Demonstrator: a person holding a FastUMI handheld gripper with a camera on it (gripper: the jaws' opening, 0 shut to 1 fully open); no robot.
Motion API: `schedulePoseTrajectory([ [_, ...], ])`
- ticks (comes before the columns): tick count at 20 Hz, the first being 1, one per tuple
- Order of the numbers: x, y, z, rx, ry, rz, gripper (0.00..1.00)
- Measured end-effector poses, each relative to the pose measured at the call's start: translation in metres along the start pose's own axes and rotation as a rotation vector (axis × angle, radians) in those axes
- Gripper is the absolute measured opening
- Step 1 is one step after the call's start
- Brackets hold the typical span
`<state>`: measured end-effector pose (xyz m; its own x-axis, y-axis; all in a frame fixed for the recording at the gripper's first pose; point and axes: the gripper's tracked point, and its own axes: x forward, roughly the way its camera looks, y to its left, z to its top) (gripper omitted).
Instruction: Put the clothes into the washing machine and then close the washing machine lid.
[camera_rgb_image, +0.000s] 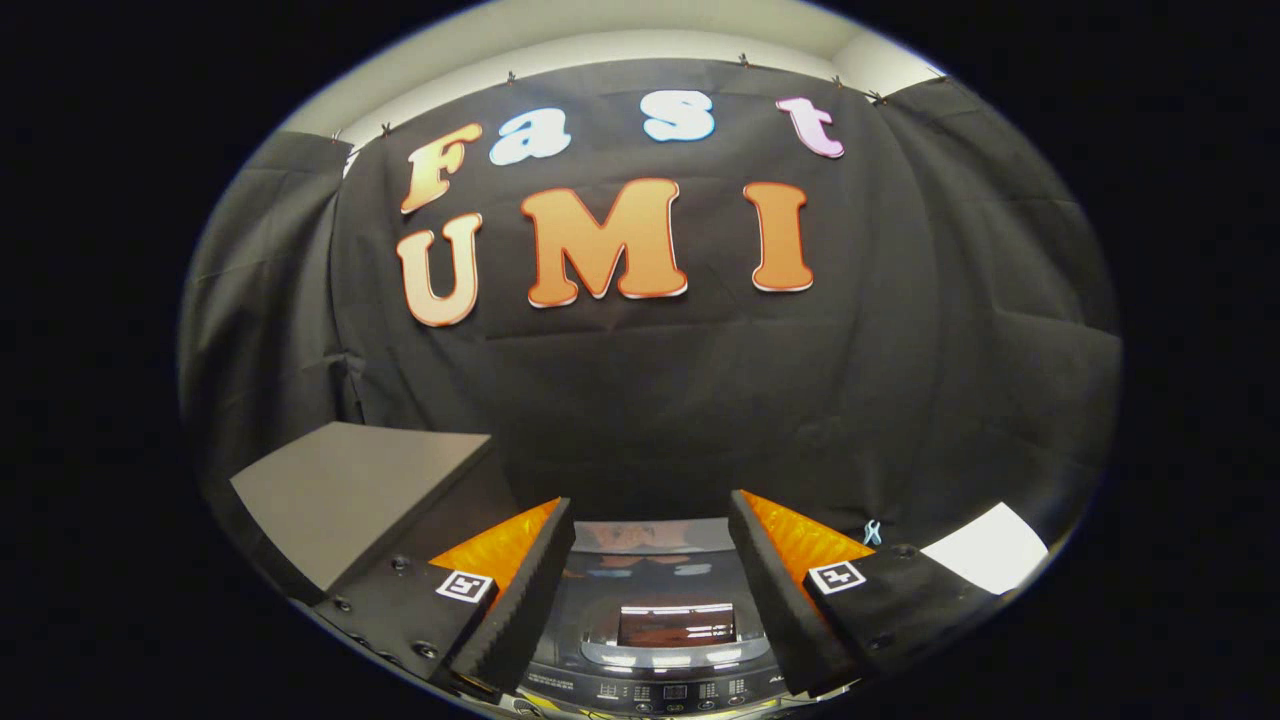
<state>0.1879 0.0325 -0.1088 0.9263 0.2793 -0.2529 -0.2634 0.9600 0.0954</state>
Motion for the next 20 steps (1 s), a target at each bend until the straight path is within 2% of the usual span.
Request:
schedulePoseTrajectory([
  [7,-0.054,-0.012,0.047,0.003,-0.093,0.002,0.99],
  [15,-0.098,-0.061,0.081,0.003,-0.187,-0.064,0.98],
  [20,-0.118,-0.086,0.082,0.003,-0.202,-0.108,0.98],
])
